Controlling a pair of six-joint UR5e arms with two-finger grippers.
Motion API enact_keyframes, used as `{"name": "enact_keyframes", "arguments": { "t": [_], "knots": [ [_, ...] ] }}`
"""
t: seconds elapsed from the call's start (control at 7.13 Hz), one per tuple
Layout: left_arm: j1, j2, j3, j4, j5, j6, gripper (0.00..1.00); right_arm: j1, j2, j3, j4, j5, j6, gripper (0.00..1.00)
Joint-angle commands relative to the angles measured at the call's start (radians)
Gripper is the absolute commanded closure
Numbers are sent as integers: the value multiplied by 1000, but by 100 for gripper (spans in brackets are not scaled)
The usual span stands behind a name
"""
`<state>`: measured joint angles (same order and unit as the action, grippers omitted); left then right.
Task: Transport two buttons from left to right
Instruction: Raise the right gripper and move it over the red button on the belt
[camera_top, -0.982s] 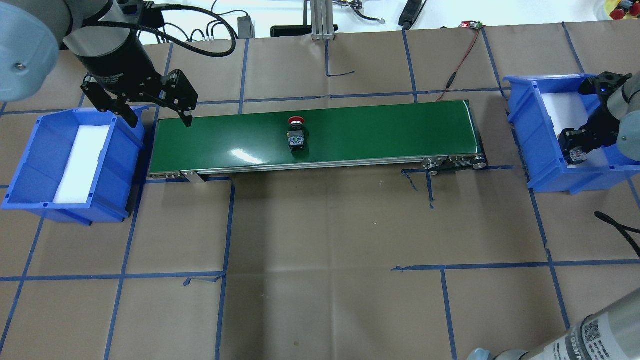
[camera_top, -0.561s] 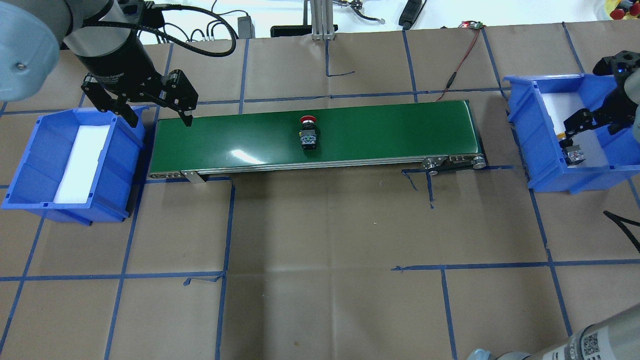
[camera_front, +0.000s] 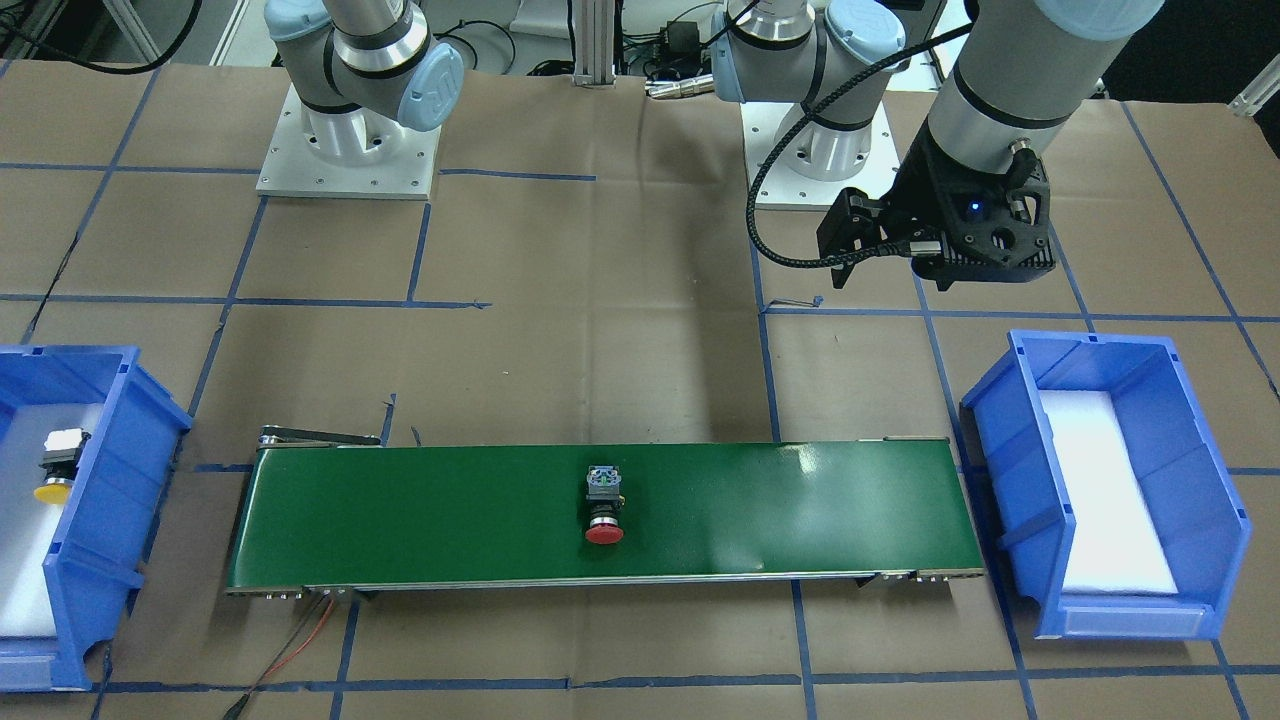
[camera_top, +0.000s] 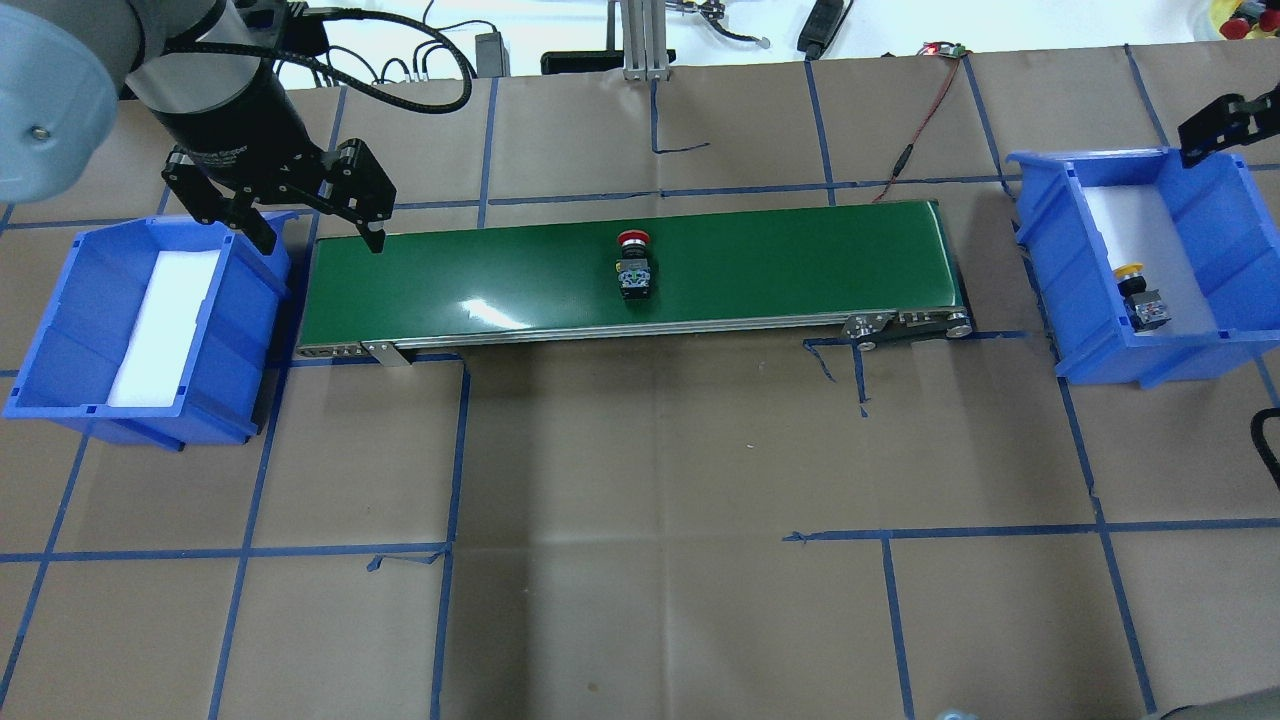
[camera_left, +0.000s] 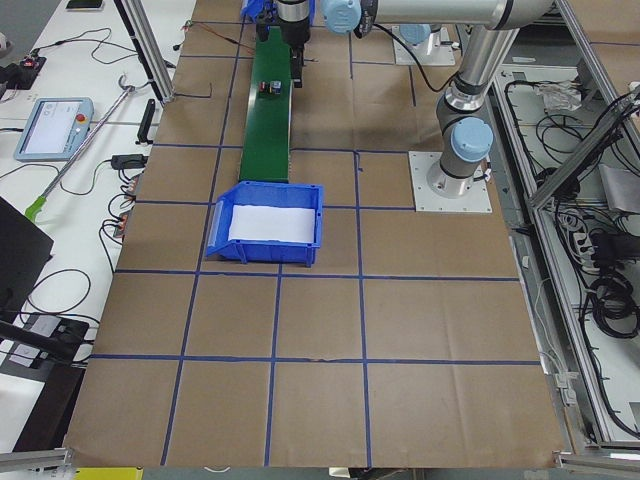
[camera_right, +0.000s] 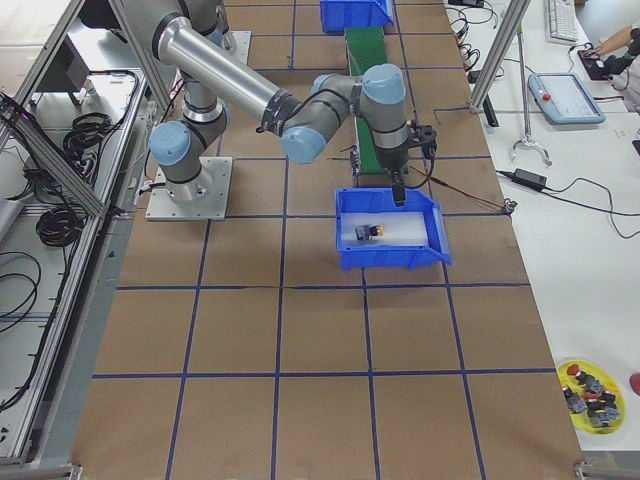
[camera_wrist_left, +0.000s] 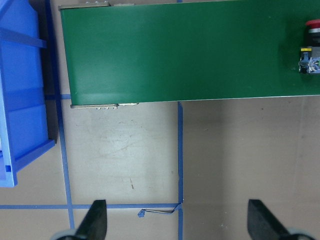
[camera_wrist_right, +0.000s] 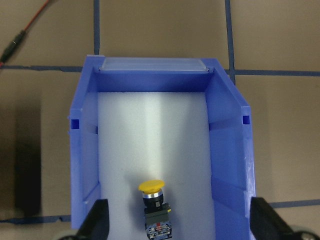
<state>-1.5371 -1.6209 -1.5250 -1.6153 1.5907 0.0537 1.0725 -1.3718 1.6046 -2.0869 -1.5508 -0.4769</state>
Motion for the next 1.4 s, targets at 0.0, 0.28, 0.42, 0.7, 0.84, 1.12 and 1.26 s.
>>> {"name": "enact_keyframes", "arguments": {
  "t": [0.0,0.28,0.42,0.7,0.84,1.12,1.26],
  "knots": [
    [0,1,0,0,0,0,0,85,-10,-100,209,-9,125,0],
    [0,1,0,0,0,0,0,235,-18,-103,200,-12,228,0],
    [0,3,0,0,0,-2,0,304,-24,-97,214,-23,312,0],
    [0,3,0,0,0,-2,0,435,-23,-89,205,-76,437,0],
    [0,0,0,0,0,-2,0,454,-20,-89,191,-124,451,0],
    [0,1,0,0,0,-2,0,457,-13,-89,208,-114,452,0],
    [0,-1,0,0,0,-2,0,457,-12,-74,212,-109,443,0]
  ]
}}
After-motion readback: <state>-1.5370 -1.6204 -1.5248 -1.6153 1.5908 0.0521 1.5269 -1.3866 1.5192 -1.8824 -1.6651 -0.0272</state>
